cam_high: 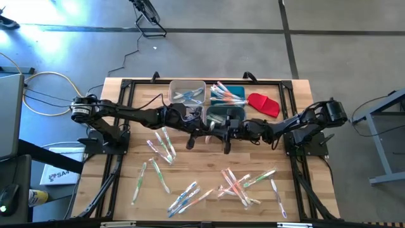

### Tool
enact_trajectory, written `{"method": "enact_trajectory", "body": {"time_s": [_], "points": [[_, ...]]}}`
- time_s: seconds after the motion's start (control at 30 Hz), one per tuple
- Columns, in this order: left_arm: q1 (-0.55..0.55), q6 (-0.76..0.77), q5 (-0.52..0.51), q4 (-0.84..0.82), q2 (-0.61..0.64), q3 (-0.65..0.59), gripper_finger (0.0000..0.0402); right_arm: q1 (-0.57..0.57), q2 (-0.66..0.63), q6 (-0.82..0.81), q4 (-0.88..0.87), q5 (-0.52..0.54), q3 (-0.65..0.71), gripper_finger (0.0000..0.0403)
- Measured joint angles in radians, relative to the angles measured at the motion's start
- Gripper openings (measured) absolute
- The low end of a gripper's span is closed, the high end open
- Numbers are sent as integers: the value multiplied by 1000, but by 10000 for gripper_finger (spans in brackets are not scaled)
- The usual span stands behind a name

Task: Pick & Place Toothbrushes
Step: Put the orange toothbrush into the blue bin

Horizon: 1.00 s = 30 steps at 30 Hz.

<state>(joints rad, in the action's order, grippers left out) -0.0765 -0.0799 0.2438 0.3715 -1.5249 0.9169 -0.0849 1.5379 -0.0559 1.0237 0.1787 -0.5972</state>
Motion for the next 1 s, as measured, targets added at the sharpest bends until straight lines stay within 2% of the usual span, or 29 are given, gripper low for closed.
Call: {"method": "enact_trajectory", "body": {"time_s": [0.17, 0.4, 1.0], "points": [[0, -1, -1, -1, 0, 0, 26, 0, 0, 0, 0, -2, 0, 49], [0, -4, -4, -1, 0, 0, 26, 0, 0, -3, 0, -3, 0, 26], [0, -3, -4, -7, 0, 0, 26, 0, 0, -3, -3, -3, 1, 19]]}}
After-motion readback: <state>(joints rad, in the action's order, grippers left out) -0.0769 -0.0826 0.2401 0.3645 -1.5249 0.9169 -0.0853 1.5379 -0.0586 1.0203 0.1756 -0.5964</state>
